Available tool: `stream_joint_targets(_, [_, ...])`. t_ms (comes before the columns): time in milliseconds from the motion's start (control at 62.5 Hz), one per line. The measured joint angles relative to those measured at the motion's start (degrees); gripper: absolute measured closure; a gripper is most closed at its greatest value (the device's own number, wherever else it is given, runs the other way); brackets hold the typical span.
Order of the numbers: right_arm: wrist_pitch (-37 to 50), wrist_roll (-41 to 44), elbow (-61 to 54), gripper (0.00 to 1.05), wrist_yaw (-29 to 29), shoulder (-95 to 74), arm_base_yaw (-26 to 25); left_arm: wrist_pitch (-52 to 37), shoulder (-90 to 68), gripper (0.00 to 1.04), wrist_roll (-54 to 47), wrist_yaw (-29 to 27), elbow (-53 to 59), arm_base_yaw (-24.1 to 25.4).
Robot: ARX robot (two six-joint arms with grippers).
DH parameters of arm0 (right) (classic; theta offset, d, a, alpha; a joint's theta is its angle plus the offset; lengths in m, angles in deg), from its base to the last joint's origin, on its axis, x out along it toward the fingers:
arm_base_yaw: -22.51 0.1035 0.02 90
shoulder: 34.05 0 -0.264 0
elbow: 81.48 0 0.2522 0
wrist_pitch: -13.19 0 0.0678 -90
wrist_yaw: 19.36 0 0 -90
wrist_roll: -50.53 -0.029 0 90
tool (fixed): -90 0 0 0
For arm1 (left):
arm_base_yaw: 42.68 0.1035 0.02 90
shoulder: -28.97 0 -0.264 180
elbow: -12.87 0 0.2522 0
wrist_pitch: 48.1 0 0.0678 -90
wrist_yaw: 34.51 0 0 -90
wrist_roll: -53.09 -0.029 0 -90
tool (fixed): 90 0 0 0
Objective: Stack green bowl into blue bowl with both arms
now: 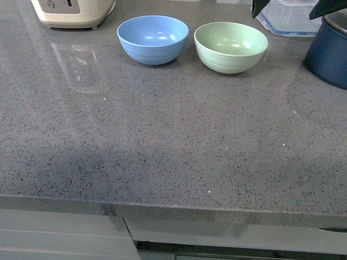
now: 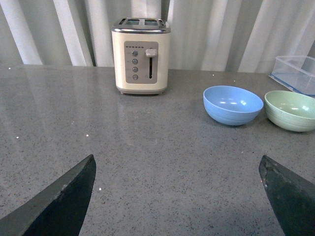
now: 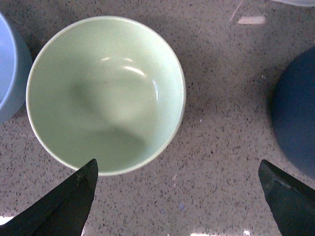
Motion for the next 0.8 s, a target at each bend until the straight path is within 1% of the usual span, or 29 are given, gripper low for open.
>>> stream_joint_targets(288, [-0.3,2.5,5.2,0.10,1.1,-6.8,-0.7,0.0,0.0,0.07,0.0,0.0,0.0,0.0])
stream_joint_targets(800, [0.1,4.5,5.8,0.10,2.8,-11.0,-0.5,0.0,0.0,0.07,0.0,0.0,0.0,0.0])
